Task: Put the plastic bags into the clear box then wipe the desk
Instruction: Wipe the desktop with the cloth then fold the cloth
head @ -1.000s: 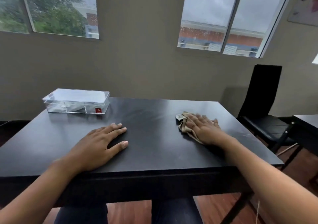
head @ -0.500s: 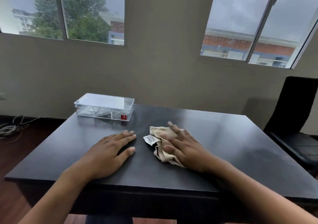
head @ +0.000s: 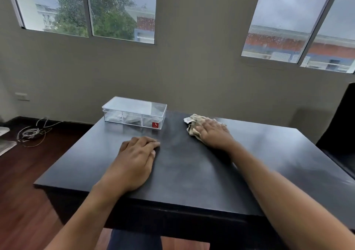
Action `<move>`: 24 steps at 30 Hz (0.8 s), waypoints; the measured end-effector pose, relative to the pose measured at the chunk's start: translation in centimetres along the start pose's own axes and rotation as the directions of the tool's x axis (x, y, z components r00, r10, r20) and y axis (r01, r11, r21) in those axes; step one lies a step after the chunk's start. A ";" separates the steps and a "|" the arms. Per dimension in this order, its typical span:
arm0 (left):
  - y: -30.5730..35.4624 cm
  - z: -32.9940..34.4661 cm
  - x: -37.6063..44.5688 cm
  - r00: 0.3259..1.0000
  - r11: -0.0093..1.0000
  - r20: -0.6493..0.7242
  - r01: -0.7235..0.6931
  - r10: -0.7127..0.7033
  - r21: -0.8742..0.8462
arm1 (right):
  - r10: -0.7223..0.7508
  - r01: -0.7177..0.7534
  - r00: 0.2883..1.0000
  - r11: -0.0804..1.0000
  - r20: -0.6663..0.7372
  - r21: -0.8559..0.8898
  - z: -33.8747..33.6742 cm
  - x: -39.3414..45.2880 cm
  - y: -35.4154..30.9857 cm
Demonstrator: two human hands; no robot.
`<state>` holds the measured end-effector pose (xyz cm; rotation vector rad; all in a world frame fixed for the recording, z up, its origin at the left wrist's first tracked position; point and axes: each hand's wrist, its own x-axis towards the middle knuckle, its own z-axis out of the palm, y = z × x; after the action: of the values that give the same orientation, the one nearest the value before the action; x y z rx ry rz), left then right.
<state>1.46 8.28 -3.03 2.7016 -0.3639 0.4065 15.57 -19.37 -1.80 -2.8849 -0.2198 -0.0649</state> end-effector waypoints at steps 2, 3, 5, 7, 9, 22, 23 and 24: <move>-0.2 0.1 0.3 0.995 0.998 -0.071 0.063 -0.063 0.003 | -0.046 0.046 0.999 0.999 -0.002 0.004 1.1 -1.8 -1.5; -0.4 0.2 0.5 0.992 0.996 -0.089 0.094 -0.094 0.006 | -0.051 0.051 0.999 0.999 0.010 0.001 1.5 -2.9 -2.3; -0.5 0.4 0.9 0.986 0.991 -0.097 0.137 -0.136 -0.004 | -0.054 0.055 0.997 0.998 0.053 -0.012 1.5 -5.3 -4.3; -0.4 0.4 1.1 0.981 0.985 -0.099 0.165 -0.168 -0.045 | -0.089 0.090 0.991 0.996 0.096 -0.006 1.3 -8.6 -7.2; -0.4 0.2 1.0 0.973 0.978 -0.124 0.186 -0.197 -0.092 | -0.150 0.150 0.981 0.989 0.125 0.008 1.4 -11.8 -9.9; 1.4 -1.5 -2.9 0.993 0.994 0.100 0.077 -0.069 -0.082 | -0.258 0.263 0.965 0.927 -0.055 0.267 1.3 -19.1 -10.1; 1.6 -1.6 -3.1 0.990 0.996 0.125 0.073 -0.066 -0.052 | -0.214 0.223 0.975 0.943 -0.063 0.246 1.0 -18.5 -9.4; 1.6 -1.8 -3.2 0.988 0.997 0.142 0.066 -0.059 -0.039 | -0.196 0.200 0.980 0.956 -0.041 0.213 0.8 -18.0 -8.9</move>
<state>-2.42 8.20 -1.98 2.6984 -0.3222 0.1876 -3.61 -13.25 -1.59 -2.6356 -0.4814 -0.0988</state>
